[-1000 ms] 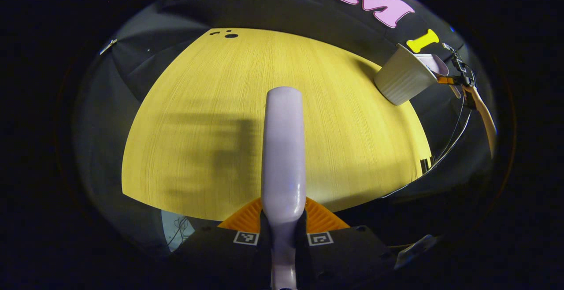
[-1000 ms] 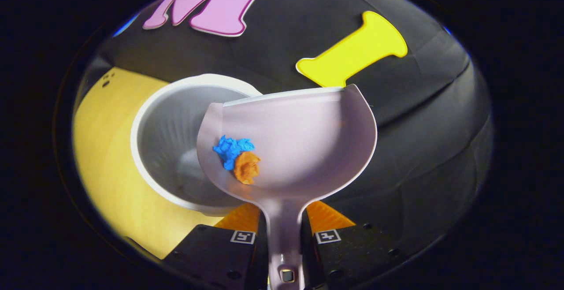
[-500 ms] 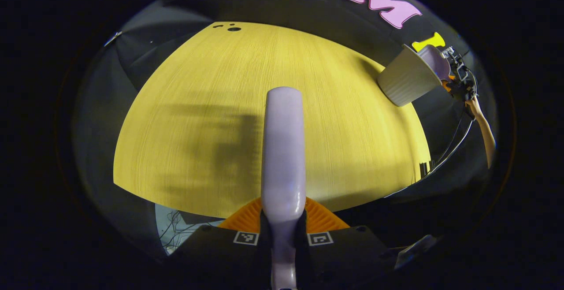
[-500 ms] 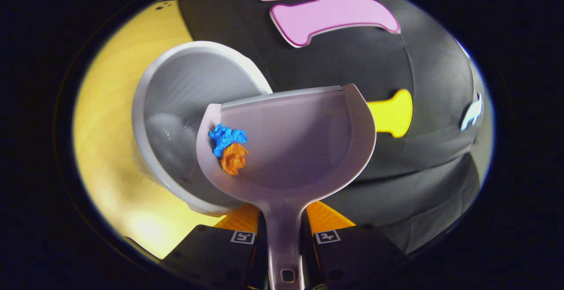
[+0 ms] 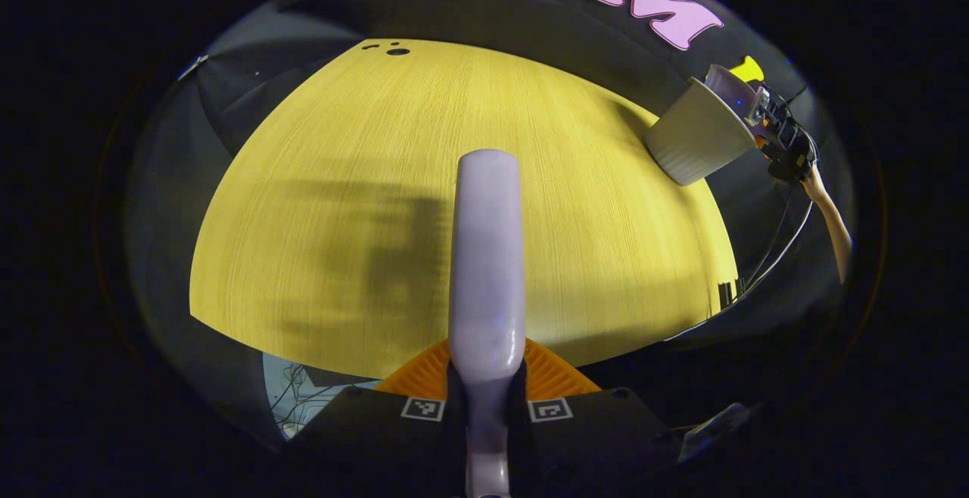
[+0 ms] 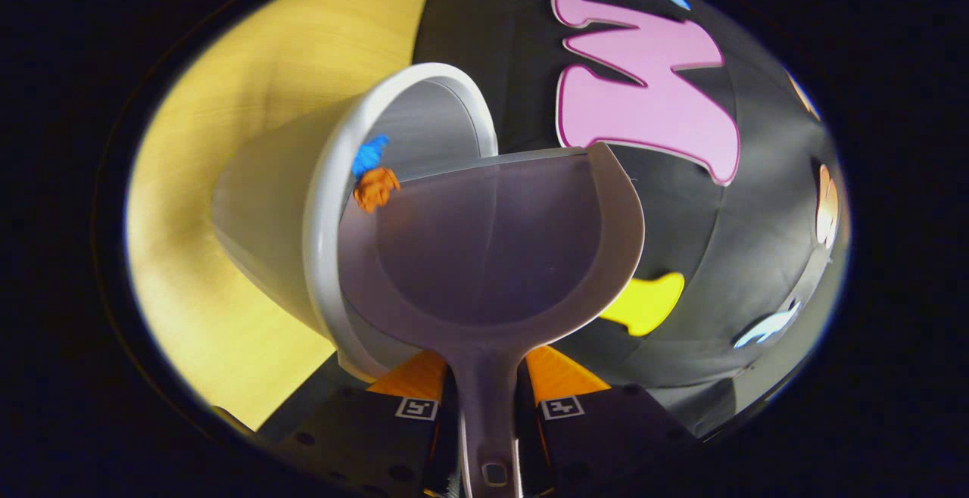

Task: Pick up the small broom and dustpan from the desktop, sweep the trash into the dustpan with the broom, and then empty the trash into the garbage bin.

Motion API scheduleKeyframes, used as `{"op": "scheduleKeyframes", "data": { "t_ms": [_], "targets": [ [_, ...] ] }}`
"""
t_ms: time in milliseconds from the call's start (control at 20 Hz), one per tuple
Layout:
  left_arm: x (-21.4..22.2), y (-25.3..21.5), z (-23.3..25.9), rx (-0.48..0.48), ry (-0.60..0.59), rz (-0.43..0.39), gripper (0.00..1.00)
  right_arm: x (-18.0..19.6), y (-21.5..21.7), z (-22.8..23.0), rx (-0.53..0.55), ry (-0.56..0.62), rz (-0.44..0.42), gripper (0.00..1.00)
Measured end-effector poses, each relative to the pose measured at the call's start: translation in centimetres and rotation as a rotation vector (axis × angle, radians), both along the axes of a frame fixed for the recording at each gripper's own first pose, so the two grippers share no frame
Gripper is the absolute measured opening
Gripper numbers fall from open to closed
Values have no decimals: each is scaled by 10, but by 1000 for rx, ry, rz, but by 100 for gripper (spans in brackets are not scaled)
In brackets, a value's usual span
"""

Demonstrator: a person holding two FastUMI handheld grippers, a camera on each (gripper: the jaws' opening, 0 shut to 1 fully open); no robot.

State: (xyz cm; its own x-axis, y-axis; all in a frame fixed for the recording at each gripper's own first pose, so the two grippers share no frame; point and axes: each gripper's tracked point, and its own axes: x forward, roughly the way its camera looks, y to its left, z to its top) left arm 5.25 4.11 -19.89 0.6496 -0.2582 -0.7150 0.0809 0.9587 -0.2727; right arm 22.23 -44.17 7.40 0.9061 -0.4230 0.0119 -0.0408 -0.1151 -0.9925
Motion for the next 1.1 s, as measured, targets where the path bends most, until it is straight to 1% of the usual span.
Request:
{"op": "scheduleKeyframes", "data": {
  "t_ms": [50, 100, 150, 200, 250, 300, 350, 400, 500, 550, 600, 650, 750, 800, 950, 1000, 1050, 1100],
  "targets": [
    [1, 0, 0, -3, -1, 5, 26, -1, -4, 0, 11, 2, -5, 39],
    [2, -1, 0, -8, -2, 8, 24, 0, -2, -2, 32, 3, -18, 34],
    [1, -1, 0, -10, -3, 11, 26, -1, 1, -3, 60, 1, -33, 38],
    [2, -2, 0, -8, -6, 13, 25, -1, -2, -3, 84, 3, -46, 38],
    [2, -1, 0, -3, -8, 14, 26, -3, -5, -4, 117, 4, -58, 34],
    [2, 0, 0, 3, -12, 17, 26, -5, -8, -6, 158, 4, -70, 38],
    [2, 1, 2, 11, -19, 22, 25, -4, -10, -6, 208, 1, -86, 34],
    [2, 2, 4, 21, -32, 30, 25, -5, -14, -8, 269, -2, -107, 34],
    [6, 3, 11, 26, -78, 52, 25, -13, -21, -9, 409, -24, -158, 35],
    [8, 4, 17, 17, -97, 60, 26, -19, -21, -12, 497, -46, -184, 34],
    [9, 3, 23, 5, -110, 67, 26, -25, -22, -11, 591, -68, -209, 38],
    [12, 4, 27, 3, -124, 70, 26, -28, -22, -12, 690, -85, -238, 34],
    [16, 3, 37, 17, -154, 64, 26, -34, -22, -15, 881, -108, -276, 34],
    [17, 1, 42, 27, -165, 55, 25, -28, -21, -16, 962, -116, -283, 34],
    [19, -6, 53, 61, -195, 20, 25, -28, -14, -21, 1165, -159, -300, 34],
    [19, -8, 54, 66, -199, 8, 25, -24, -9, -18, 1235, -177, -287, 31],
    [20, -11, 56, 65, -202, -3, 25, -22, -3, -13, 1299, -192, -274, 37],
    [22, -13, 58, 61, -204, -12, 26, -21, 3, -8, 1353, -204, -260, 34]
  ]
}}
